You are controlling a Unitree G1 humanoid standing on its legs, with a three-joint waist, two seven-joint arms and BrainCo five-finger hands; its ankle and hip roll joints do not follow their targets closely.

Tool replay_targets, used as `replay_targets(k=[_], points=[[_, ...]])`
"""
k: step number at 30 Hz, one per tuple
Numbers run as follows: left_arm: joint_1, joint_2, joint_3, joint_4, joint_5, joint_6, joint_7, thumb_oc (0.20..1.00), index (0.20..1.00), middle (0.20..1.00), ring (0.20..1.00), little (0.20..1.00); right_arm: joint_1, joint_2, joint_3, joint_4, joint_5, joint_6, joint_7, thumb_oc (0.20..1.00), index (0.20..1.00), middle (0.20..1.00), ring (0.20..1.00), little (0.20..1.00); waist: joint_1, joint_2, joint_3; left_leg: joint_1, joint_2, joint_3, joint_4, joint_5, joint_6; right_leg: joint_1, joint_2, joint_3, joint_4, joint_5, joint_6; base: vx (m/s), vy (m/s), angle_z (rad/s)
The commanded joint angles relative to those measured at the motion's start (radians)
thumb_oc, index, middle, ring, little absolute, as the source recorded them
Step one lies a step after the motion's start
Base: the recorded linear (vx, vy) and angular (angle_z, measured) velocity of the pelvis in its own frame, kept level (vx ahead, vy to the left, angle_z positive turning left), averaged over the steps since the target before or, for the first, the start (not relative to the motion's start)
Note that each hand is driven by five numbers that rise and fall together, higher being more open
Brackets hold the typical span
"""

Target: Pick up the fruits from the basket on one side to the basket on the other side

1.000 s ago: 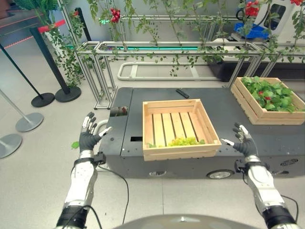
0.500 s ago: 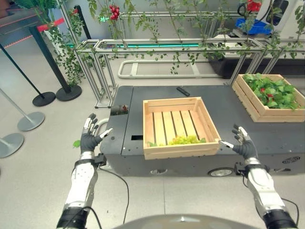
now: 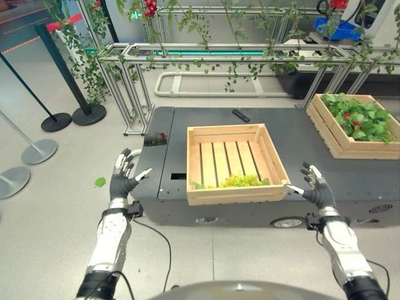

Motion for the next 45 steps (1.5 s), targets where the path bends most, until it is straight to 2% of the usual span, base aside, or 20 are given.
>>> replay_targets(k=[1, 2, 4, 5, 7, 9, 14, 18, 21, 23, 25, 27, 29, 31, 32, 33, 34, 37, 41, 45], points=[[-0.047, 0.035, 0.010, -0.008, -0.024, -0.060, -0.013, 1.000, 1.000, 1.000, 1.000, 1.000, -0.046, -0.028, -0.029, -0.097, 0.005, -0.078, 0.004, 1.000, 1.000, 1.000, 1.000, 1.000, 0.003, -0.039, 0.009, -0.127, 0.033, 0.026, 0.393, -0.030, -0.049, 0.042, 0.022, 0.013, 0.064, -0.130, -0.005, -0.05, -0.118, 0.24], [-0.052, 0.034, 0.004, -0.011, -0.028, -0.063, -0.012, 1.000, 1.000, 1.000, 1.000, 1.000, -0.048, -0.031, -0.026, -0.107, 0.007, -0.078, 0.006, 1.000, 1.000, 1.000, 1.000, 1.000, 0.013, -0.041, 0.027, -0.157, 0.029, 0.007, 0.438, 0.021, -0.068, 0.051, 0.022, 0.011, 0.063, -0.131, -0.008, -0.04, -0.101, 0.09], [-0.058, 0.034, 0.005, -0.012, -0.030, -0.065, -0.009, 1.000, 1.000, 1.000, 1.000, 1.000, -0.051, -0.030, -0.025, -0.110, 0.010, -0.074, 0.009, 1.000, 1.000, 1.000, 1.000, 1.000, 0.015, -0.044, 0.039, -0.181, 0.018, -0.001, 0.461, 0.023, -0.075, 0.063, 0.019, 0.004, 0.058, -0.133, -0.009, 0.01, -0.058, -0.03], [-0.063, 0.032, 0.005, -0.013, -0.024, -0.060, -0.004, 1.000, 1.000, 1.000, 1.000, 1.000, -0.043, -0.033, -0.032, -0.118, 0.006, -0.069, 0.006, 1.000, 1.000, 1.000, 1.000, 1.000, 0.015, -0.045, 0.047, -0.240, 0.048, 0.050, 0.396, 0.042, -0.065, 0.085, 0.023, -0.014, 0.045, -0.143, -0.009, 0.11, -0.012, -0.05], [-0.062, 0.032, 0.001, -0.025, -0.020, -0.059, -0.001, 1.000, 1.000, 1.000, 1.000, 1.000, -0.048, -0.037, -0.032, -0.106, 0.004, -0.074, -0.004, 1.000, 1.000, 1.000, 1.000, 1.000, 0.025, -0.033, 0.050, -0.224, 0.076, 0.045, 0.207, 0.060, -0.048, 0.101, 0.038, -0.012, 0.033, -0.150, 0.007, 0.20, 0.054, 0.25], [-0.053, 0.042, 0.002, -0.039, -0.004, -0.061, 0.013, 1.000, 1.000, 1.000, 1.000, 1.000, -0.068, -0.057, -0.017, -0.094, -0.012, -0.081, -0.020, 1.000, 1.000, 1.000, 1.000, 1.000, 0.038, -0.007, 0.057, -0.234, 0.115, 0.008, -0.040, 0.153, -0.071, 0.124, 0.057, 0.014, 0.029, -0.175, 0.021, 0.27, 0.132, 0.12], [-0.041, 0.059, 0.035, -0.045, 0.006, -0.066, 0.030, 1.000, 1.000, 1.000, 1.000, 1.000, -0.091, -0.047, 0.011, -0.069, -0.024, -0.070, -0.014, 1.000, 1.000, 1.000, 1.000, 1.000, 0.057, 0.000, 0.042, -0.212, 0.141, 0.041, -0.050, 0.183, -0.081, 0.184, 0.052, 0.053, 0.029, -0.212, 0.032, 0.29, 0.155, -0.22], [-0.035, 0.091, 0.061, -0.069, 0.010, -0.075, 0.041, 1.000, 1.000, 1.000, 1.000, 1.000, -0.117, -0.022, 0.036, -0.064, -0.030, -0.061, -0.004, 1.000, 1.000, 1.000, 1.000, 1.000, 0.084, -0.031, 0.017, -0.263, 0.107, 0.067, 0.076, 0.119, -0.040, 0.190, -0.011, 0.066, 0.063, -0.251, 0.054, 0.30, 0.219, -0.61], [-0.030, 0.115, 0.070, -0.099, 0.019, -0.070, 0.042, 1.000, 1.000, 1.000, 1.000, 1.000, -0.128, 0.004, 0.047, -0.064, -0.041, -0.056, -0.004, 1.000, 1.000, 1.000, 1.000, 1.000, 0.106, -0.060, 0.012, -0.286, 0.090, 0.113, 0.142, 0.054, 0.001, 0.115, -0.047, 0.061, 0.213, -0.247, 0.088, 0.30, 0.241, -0.53], [-0.033, 0.125, 0.062, -0.105, 0.050, -0.064, 0.042, 1.000, 1.000, 1.000, 1.000, 1.000, -0.112, 0.017, 0.037, -0.074, -0.048, -0.051, 0.007, 1.000, 1.000, 1.000, 1.000, 1.000, 0.099, -0.067, -0.001, -0.269, 0.057, 0.116, 0.134, 0.020, 0.025, 0.053, -0.065, 0.062, 0.329, -0.177, 0.126, 0.32, 0.286, -0.07], [-0.033, 0.131, 0.053, -0.119, 0.056, -0.060, 0.039, 1.000, 1.000, 1.000, 1.000, 1.000, -0.088, 0.023, 0.018, -0.096, -0.041, -0.050, 0.021, 1.000, 1.000, 1.000, 1.000, 1.000, 0.075, -0.065, 0.005, -0.247, 0.015, 0.109, 0.127, -0.009, 0.059, -0.033, -0.089, 0.081, 0.499, -0.037, 0.164, 0.27, 0.330, 0.25], [-0.028, 0.136, 0.053, -0.146, 0.055, -0.061, 0.030, 1.000, 1.000, 1.000, 1.000, 1.000, -0.082, 0.014, 0.010, -0.122, -0.051, -0.047, 0.032, 1.000, 1.000, 1.000, 1.000, 1.000, 0.059, -0.035, 0.027, -0.214, 0.010, 0.108, 0.106, -0.023, 0.080, -0.129, -0.102, 0.052, 0.610, 0.018, 0.169, 0.22, 0.324, 0.52], [-0.032, 0.145, 0.064, -0.166, 0.062, -0.059, 0.029, 1.000, 1.000, 1.000, 1.000, 1.000, -0.084, 0.001, 0.002, -0.134, -0.065, -0.046, 0.032, 1.000, 1.000, 1.000, 1.000, 1.000, 0.042, -0.023, 0.051, -0.174, -0.005, 0.103, 0.085, -0.042, 0.089, -0.212, -0.099, 0.034, 0.588, -0.046, 0.155, 0.25, 0.213, 0.13], [-0.036, 0.149, 0.076, -0.183, 0.065, -0.063, 0.023, 1.000, 1.000, 1.000, 1.000, 1.000, -0.082, -0.020, -0.014, -0.150, -0.067, -0.046, 0.038, 1.000, 1.000, 1.000, 1.000, 1.000, 0.038, -0.020, 0.059, -0.155, -0.020, 0.090, 0.064, -0.044, 0.083, -0.245, -0.083, 0.029, 0.454, -0.106, 0.133, 0.21, 0.054, -0.06], [-0.035, 0.148, 0.076, -0.183, 0.065, -0.063, 0.023, 1.000, 1.000, 1.000, 1.000, 1.000, -0.082, -0.020, -0.014, -0.150, -0.067, -0.045, 0.038, 1.000, 1.000, 1.000, 1.000, 1.000, 0.036, -0.019, 0.060, -0.151, -0.019, 0.088, 0.063, -0.046, 0.081, -0.238, -0.081, 0.026, 0.449, -0.107, 0.132, 0.23, -0.061, 0.07], [-0.056, 0.161, 0.087, -0.184, 0.066, -0.070, 0.023, 1.000, 1.000, 1.000, 1.000, 1.000, -0.087, -0.060, -0.037, -0.179, -0.074, -0.049, 0.034, 1.000, 1.000, 1.000, 1.000, 1.000, 0.034, -0.029, 0.075, -0.141, -0.030, 0.069, 0.055, -0.056, 0.065, -0.252, -0.106, 0.061, 0.262, -0.099, 0.127, 0.20, -0.095, 0.22], [-0.070, 0.169, 0.086, -0.186, 0.067, -0.073, 0.026, 1.000, 1.000, 1.000, 1.000, 1.000, -0.103, -0.089, -0.040, -0.186, -0.072, -0.049, 0.035, 1.000, 1.000, 1.000, 1.000, 1.000, 0.036, -0.030, 0.082, -0.142, -0.027, 0.061, 0.057, -0.065, 0.059, -0.251, -0.125, 0.069, 0.205, -0.077, 0.133, 0.23, -0.147, 0.40], [-0.103, 0.191, 0.091, -0.203, 0.089, -0.073, 0.019, 1.000, 1.000, 1.000, 1.000, 1.000, -0.110, -0.187, -0.050, -0.203, -0.059, -0.036, 0.076, 1.000, 1.000, 1.000, 1.000, 1.000, 0.048, -0.059, 0.101, -0.173, -0.032, 0.051, 0.079, -0.071, 0.047, -0.253, -0.117, 0.061, 0.205, -0.053, 0.130, 0.03, -0.168, 0.66], [-0.120, 0.201, 0.100, -0.203, 0.072, -0.085, 0.017, 1.000, 1.000, 1.000, 1.000, 1.000, -0.136, -0.308, -0.070, -0.177, -0.049, -0.029, 0.101, 1.000, 1.000, 1.000, 1.000, 1.000, 0.053, -0.050, 0.125, -0.208, -0.021, 0.035, 0.101, -0.066, 0.027, -0.272, -0.109, 0.021, 0.215, -0.052, 0.118, 0.01, -0.159, 0.40], [-0.141, 0.233, 0.099, -0.200, 0.044, -0.089, 0.006, 1.000, 1.000, 1.000, 1.000, 1.000, -0.193, -0.502, -0.045, -0.177, -0.004, -0.016, 0.185, 1.000, 1.000, 1.000, 1.000, 1.000, 0.058, -0.033, 0.175, -0.258, 0.002, -0.003, 0.107, -0.043, 0.006, -0.316, -0.086, -0.006, 0.254, -0.081, 0.097, -0.05, -0.145, 0.02]])
